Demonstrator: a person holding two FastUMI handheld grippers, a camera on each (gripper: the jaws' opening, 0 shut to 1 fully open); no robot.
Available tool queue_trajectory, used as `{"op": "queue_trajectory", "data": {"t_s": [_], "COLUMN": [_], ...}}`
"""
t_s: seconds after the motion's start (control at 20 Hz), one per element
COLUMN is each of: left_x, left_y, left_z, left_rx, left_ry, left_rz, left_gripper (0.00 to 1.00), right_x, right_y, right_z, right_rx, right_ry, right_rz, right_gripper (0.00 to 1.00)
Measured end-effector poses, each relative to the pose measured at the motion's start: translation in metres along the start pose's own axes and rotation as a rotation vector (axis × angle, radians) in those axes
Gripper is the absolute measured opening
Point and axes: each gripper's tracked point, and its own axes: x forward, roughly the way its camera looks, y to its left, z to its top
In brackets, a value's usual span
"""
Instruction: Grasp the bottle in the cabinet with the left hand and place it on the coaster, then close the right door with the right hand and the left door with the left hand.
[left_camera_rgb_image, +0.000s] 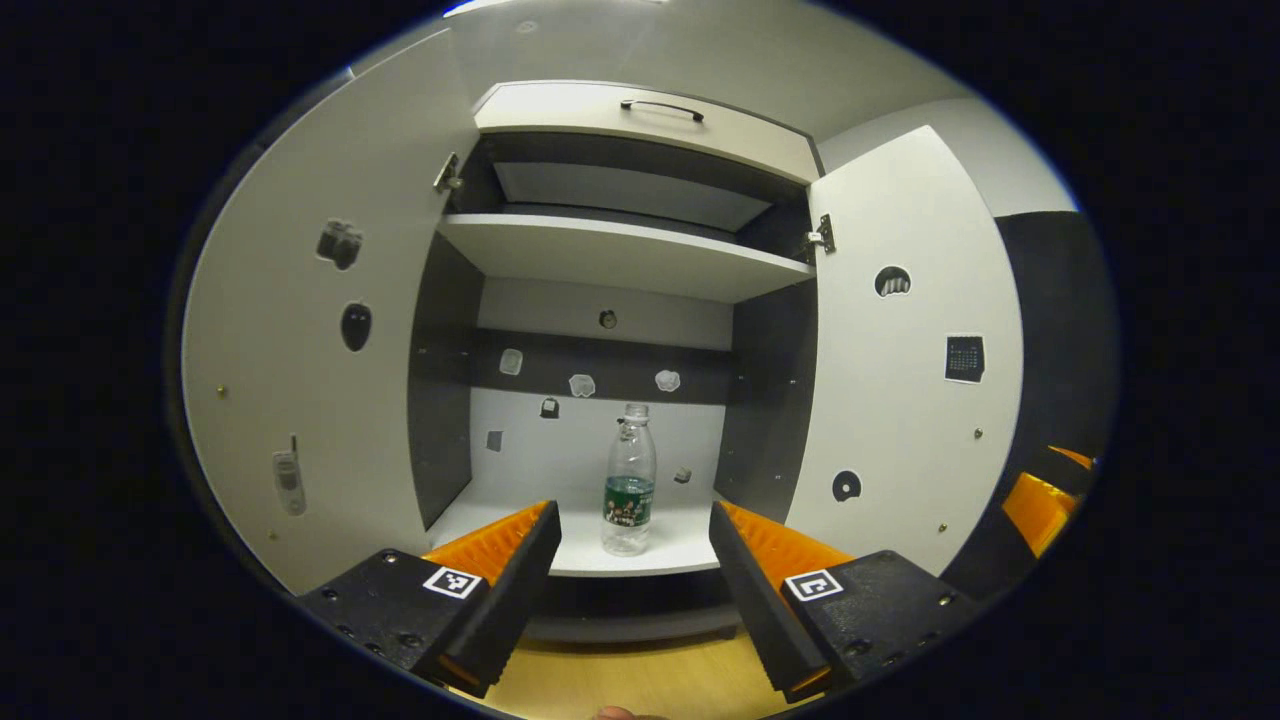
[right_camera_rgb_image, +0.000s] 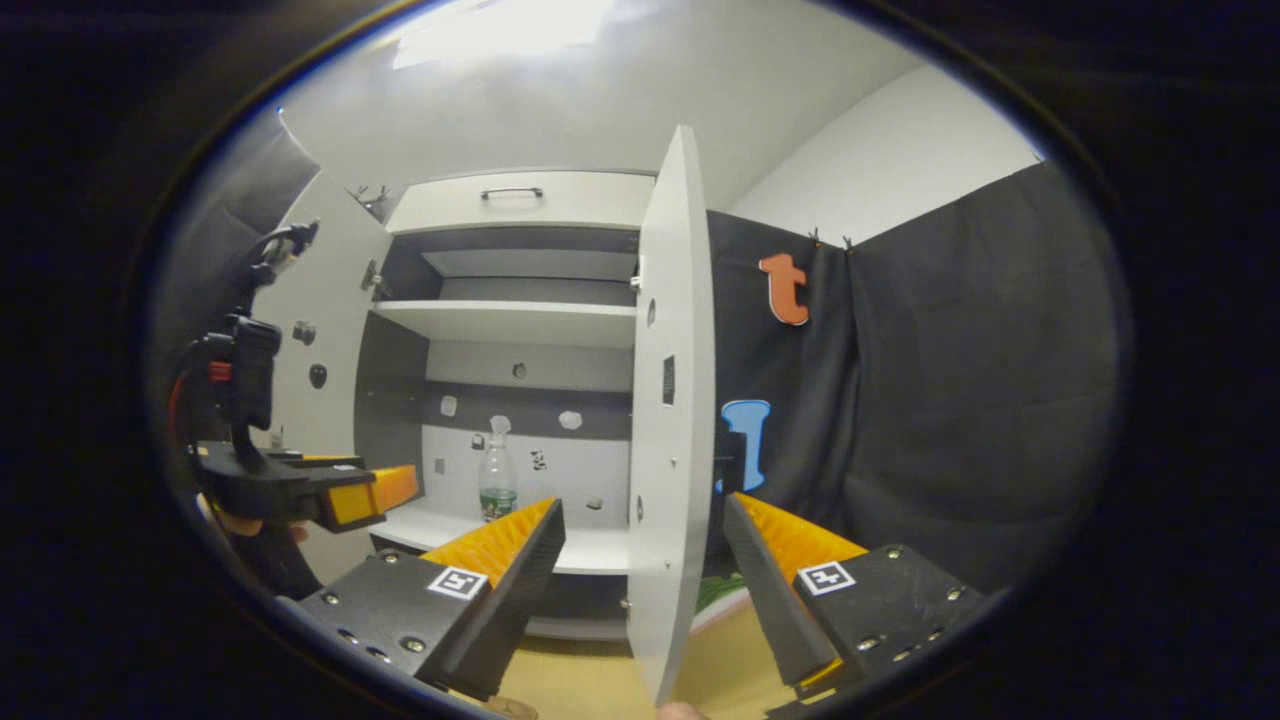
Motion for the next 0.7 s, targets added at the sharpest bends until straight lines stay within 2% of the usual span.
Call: {"op": "queue_trajectory", "data": {"t_s": [0.25,0.4,0.7], "left_x": [0.078,0.119,0.181], "left_y": [0.002,0.007,0.018], "left_z": [-0.016,-0.023,-0.022], "left_rx": [-0.044,-0.055,0.007], "left_ry": [0.054,0.079,0.072], "left_rz": [-0.038,-0.03,-0.001], "left_gripper": [0.94,0.95,0.94], "right_x": [-0.005,-0.001,0.016], "right_y": [-0.042,-0.065,-0.093], "right_z": [-0.011,-0.019,-0.032], "right_rx": [-0.006,-0.013,-0.01], "right_ry": [0.025,0.043,0.064], "right_rz": [-0.092,-0.14,-0.198], "right_gripper": [0.97,0.97,0.97]}}
